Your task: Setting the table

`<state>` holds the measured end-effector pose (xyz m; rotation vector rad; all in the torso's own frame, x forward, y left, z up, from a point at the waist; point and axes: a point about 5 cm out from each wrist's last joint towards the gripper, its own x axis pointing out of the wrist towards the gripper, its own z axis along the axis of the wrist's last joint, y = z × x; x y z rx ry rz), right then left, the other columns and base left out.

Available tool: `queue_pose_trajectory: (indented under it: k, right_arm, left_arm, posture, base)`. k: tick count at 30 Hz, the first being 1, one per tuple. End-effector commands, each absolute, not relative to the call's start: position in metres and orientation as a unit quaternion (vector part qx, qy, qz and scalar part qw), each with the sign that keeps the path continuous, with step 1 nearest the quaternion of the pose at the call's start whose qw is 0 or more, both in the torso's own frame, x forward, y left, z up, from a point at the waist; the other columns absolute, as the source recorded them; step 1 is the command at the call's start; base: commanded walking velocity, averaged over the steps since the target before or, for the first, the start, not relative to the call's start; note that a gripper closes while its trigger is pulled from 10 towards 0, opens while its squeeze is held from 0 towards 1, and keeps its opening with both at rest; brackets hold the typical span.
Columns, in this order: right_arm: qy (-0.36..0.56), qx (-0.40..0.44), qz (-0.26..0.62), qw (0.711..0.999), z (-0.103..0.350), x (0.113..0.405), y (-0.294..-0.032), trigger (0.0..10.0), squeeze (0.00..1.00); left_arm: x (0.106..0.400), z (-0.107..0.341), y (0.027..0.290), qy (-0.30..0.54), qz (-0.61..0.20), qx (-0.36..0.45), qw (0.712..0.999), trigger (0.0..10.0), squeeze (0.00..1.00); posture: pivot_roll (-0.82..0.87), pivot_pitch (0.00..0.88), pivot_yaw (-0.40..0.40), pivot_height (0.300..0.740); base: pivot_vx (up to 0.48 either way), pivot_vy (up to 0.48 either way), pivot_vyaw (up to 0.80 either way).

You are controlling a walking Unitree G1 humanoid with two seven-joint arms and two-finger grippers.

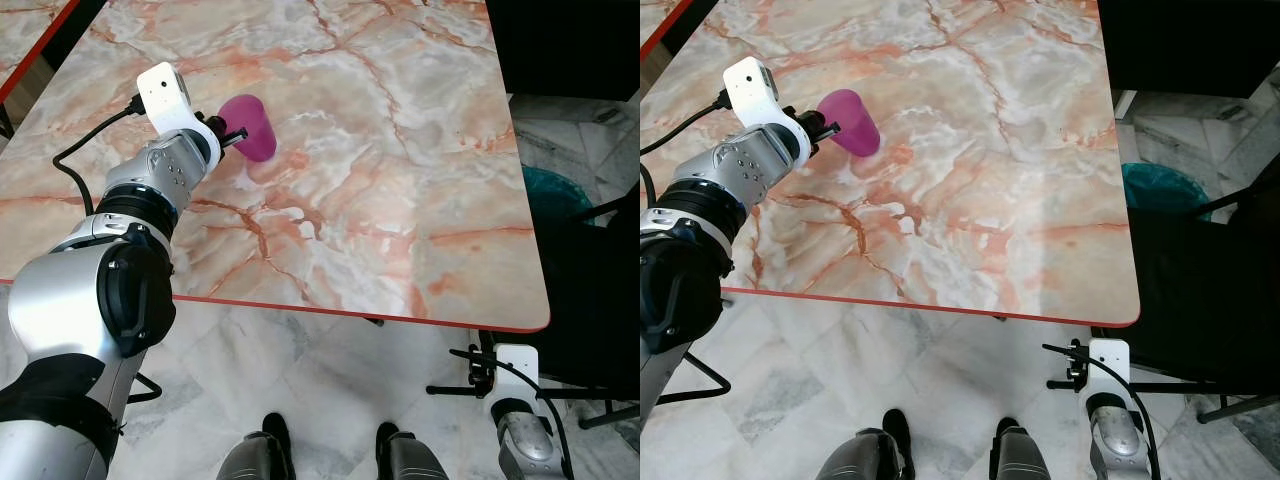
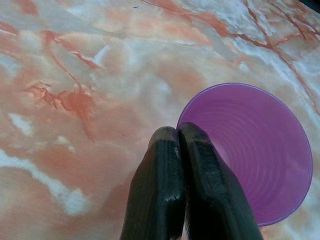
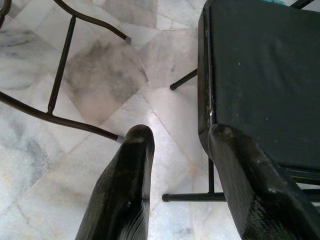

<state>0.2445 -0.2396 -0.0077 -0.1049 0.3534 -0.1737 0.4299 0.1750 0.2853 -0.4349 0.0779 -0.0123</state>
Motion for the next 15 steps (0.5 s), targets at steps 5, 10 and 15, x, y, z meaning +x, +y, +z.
queue_pose_trajectory:
  k: [5, 10, 15]
  right_arm:
    - [0.209, -0.043, -0.104, 0.971, -0.021, 0.231, -0.241, 10.0, 0.00]
    - [0.221, -0.029, -0.117, 0.968, -0.028, 0.226, -0.237, 10.0, 0.00]
    - [0.238, -0.019, -0.128, 0.963, -0.036, 0.219, -0.234, 10.0, 0.00]
  left_arm:
    - [0.429, 0.299, 0.187, -0.033, -0.009, -0.234, 0.972, 0.0, 0.00]
    - [0.426, 0.301, 0.187, -0.112, -0.018, -0.170, 0.979, 10.0, 0.00]
    - [0.420, 0.287, 0.180, -0.162, -0.023, -0.111, 0.980, 10.0, 0.00]
  posture:
    - [-0.19, 0.285, 0.065, 0.740]
    - [-0.19, 0.266, 0.062, 0.740]
    - [-0.18, 0.241, 0.058, 0.740]
  base:
    - [0.000, 0.000, 0.00]
    - [0.000, 0.000, 0.00]
    - [0.000, 0.000, 0.00]
